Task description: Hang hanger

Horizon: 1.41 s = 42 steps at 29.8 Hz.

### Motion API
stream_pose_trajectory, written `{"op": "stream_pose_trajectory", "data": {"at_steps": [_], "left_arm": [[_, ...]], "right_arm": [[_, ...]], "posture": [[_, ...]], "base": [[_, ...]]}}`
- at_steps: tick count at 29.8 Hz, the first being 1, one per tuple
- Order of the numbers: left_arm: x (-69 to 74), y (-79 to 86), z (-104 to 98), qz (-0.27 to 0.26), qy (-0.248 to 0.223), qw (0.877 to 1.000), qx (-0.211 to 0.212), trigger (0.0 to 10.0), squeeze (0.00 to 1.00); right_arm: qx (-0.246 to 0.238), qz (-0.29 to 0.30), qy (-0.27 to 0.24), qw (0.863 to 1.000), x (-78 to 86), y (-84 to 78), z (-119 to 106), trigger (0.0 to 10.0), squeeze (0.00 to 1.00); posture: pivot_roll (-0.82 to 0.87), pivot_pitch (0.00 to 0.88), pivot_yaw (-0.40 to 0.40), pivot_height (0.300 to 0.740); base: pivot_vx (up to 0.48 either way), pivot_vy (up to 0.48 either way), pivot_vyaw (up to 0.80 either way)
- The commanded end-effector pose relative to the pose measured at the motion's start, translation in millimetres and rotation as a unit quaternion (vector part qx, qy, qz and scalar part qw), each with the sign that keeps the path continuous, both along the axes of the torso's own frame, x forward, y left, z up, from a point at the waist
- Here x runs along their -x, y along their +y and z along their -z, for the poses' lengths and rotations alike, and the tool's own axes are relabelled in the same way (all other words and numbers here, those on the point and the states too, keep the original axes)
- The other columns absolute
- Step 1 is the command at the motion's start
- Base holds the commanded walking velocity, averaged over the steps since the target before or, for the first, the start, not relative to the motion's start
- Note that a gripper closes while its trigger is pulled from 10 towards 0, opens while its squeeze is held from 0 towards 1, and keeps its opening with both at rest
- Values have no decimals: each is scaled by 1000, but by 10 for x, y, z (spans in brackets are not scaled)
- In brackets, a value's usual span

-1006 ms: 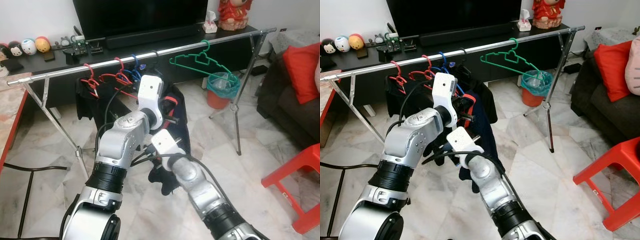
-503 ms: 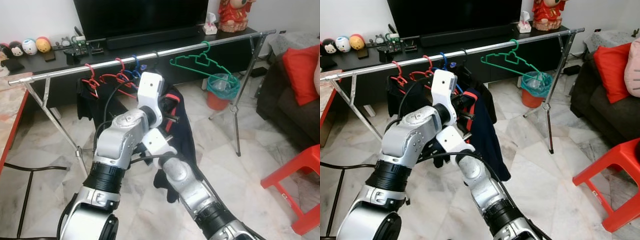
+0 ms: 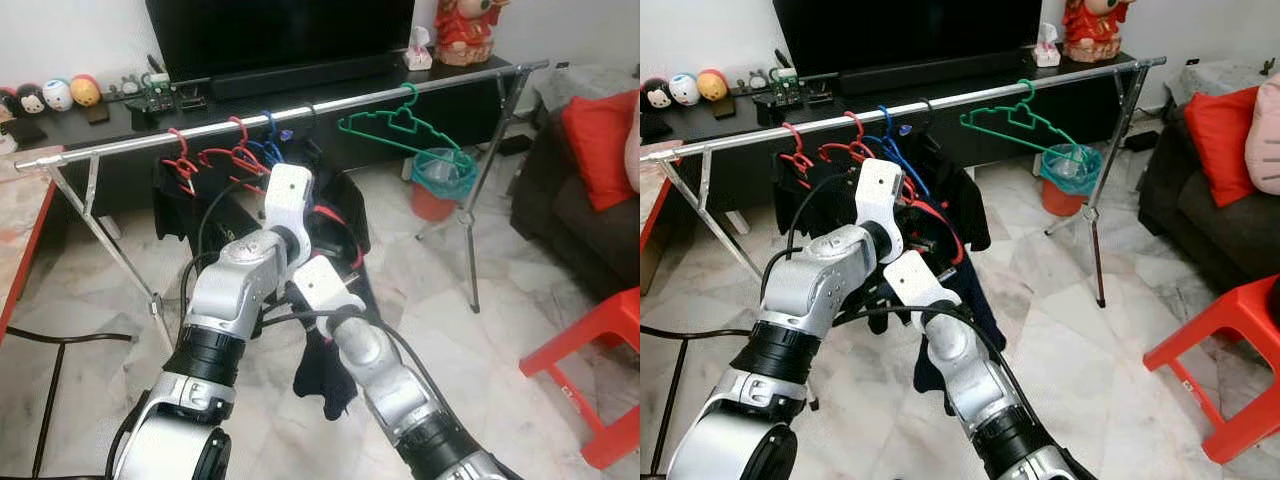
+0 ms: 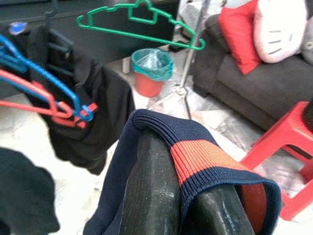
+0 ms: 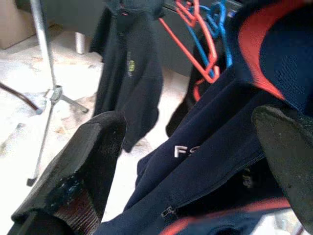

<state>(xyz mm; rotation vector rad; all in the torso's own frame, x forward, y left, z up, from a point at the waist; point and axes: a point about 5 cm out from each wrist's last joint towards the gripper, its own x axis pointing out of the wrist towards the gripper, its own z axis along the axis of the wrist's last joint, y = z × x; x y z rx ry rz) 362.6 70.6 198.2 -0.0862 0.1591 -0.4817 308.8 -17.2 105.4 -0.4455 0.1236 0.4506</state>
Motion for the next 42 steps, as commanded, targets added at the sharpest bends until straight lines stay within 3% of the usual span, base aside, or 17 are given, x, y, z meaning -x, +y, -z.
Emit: {"op": "stream_pose_trajectory", "data": {"at_steps": [1,13,20,30,37,42], "left_arm": [[-54,75,-4,-27,-5,1000,-9,10000,0],[-87,119,27,-40,3,999,-15,10000,0],[-88,118,44,-38,6,999,-16,10000,0],[-96,154,69,-44,14,999,-21,10000,0],[-102,157,83,-45,17,999,-22,10000,0],[-103,149,85,-44,17,999,-22,10000,0]], "right_arm": [[1,-18,-4,1000,46,50,-54,10000,0],[26,29,-14,999,21,-144,-72,10000,0],[27,39,-16,999,24,-170,-90,10000,0],[6,-1,-21,1000,116,-101,-160,10000,0],[18,-7,17,1000,246,-178,-82,10000,0],[19,-5,16,1000,251,-193,-71,10000,0]], "posture": [[53,6,58,740],[54,8,57,740],[55,10,58,740],[53,11,62,740],[48,11,63,740],[50,9,63,740]], "base": [[0,0,0],[0,0,0],[0,0,0],[0,0,0],[0,0,0],[0,0,0]]}}
